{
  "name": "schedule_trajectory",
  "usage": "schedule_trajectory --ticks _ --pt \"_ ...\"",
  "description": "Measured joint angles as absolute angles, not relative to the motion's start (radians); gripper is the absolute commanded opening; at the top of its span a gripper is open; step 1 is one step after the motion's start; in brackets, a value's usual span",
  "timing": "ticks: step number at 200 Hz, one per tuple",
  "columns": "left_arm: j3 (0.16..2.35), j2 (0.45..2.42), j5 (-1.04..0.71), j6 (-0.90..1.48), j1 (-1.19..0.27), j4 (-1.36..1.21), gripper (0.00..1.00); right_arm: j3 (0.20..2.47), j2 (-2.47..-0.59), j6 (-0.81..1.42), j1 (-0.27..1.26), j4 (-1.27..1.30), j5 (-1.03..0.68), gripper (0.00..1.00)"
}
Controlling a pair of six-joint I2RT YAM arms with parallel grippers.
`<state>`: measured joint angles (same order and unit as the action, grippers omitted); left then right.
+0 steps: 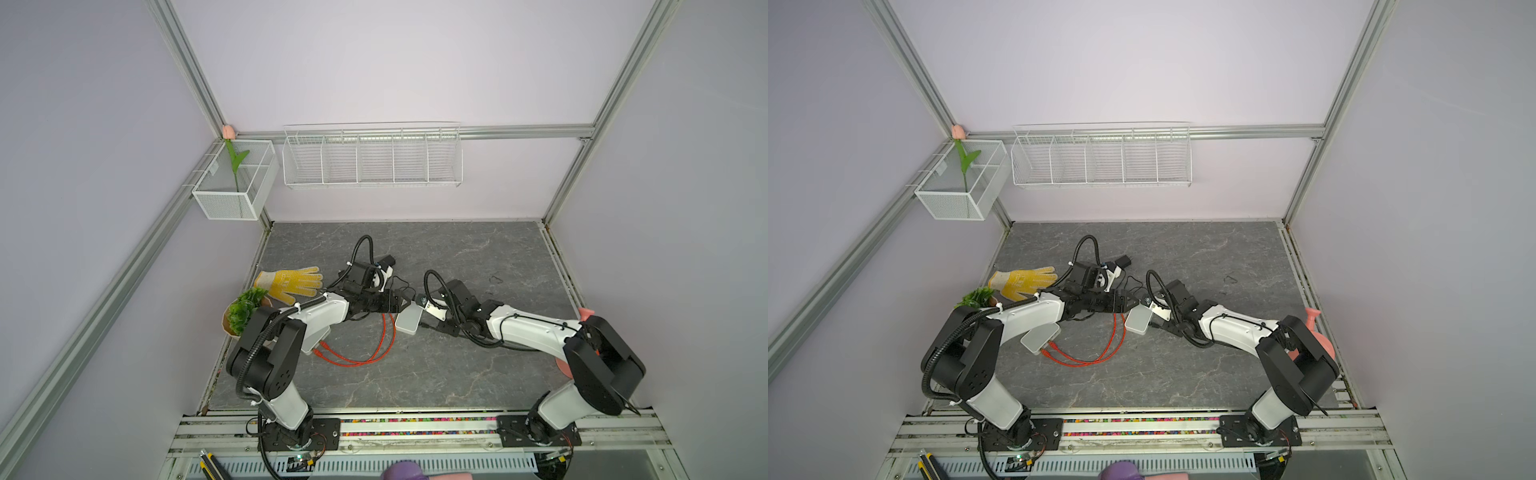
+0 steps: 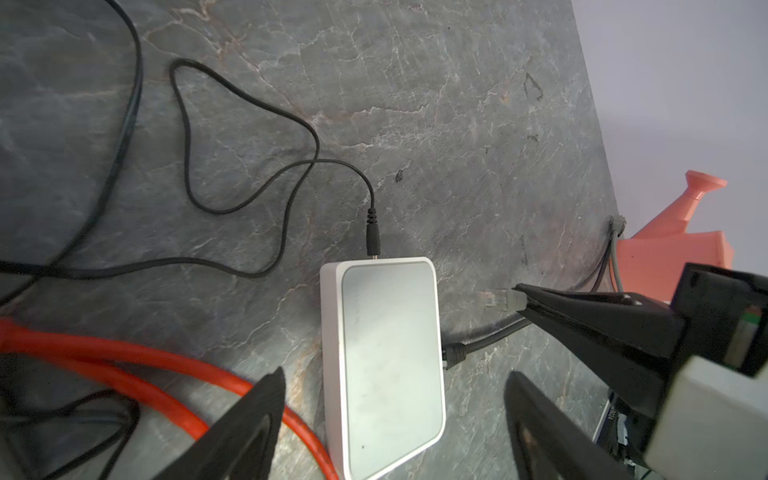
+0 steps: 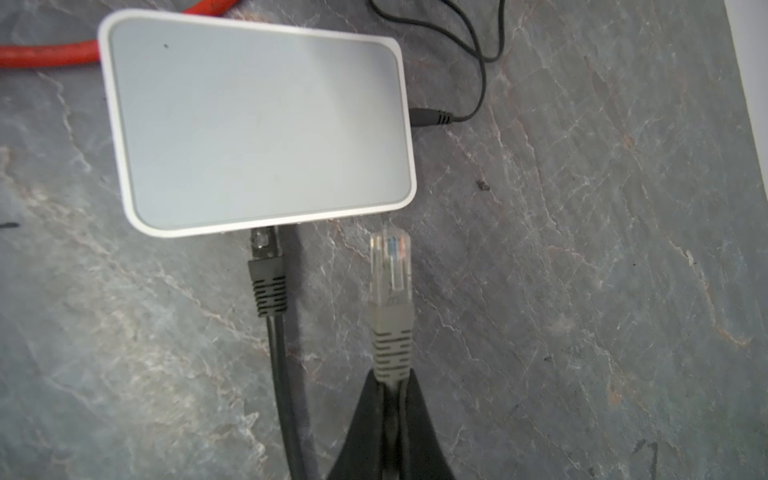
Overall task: Insert the plug into the switch port
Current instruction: 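Lower the grey plug to the box port while left gripper grasps the box, then push the grey plug into the box port with the right gripper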
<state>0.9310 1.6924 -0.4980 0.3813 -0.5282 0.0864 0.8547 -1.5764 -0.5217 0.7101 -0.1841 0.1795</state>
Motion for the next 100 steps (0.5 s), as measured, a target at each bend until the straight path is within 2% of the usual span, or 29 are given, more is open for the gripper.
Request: schedule_trajectory --ticks 100 --pt "1.048 1.853 -0.496 0.356 -0.529 0.148 0.51 0.915 -1.672 -0.524 0.702 -0.220 0.131 0.06"
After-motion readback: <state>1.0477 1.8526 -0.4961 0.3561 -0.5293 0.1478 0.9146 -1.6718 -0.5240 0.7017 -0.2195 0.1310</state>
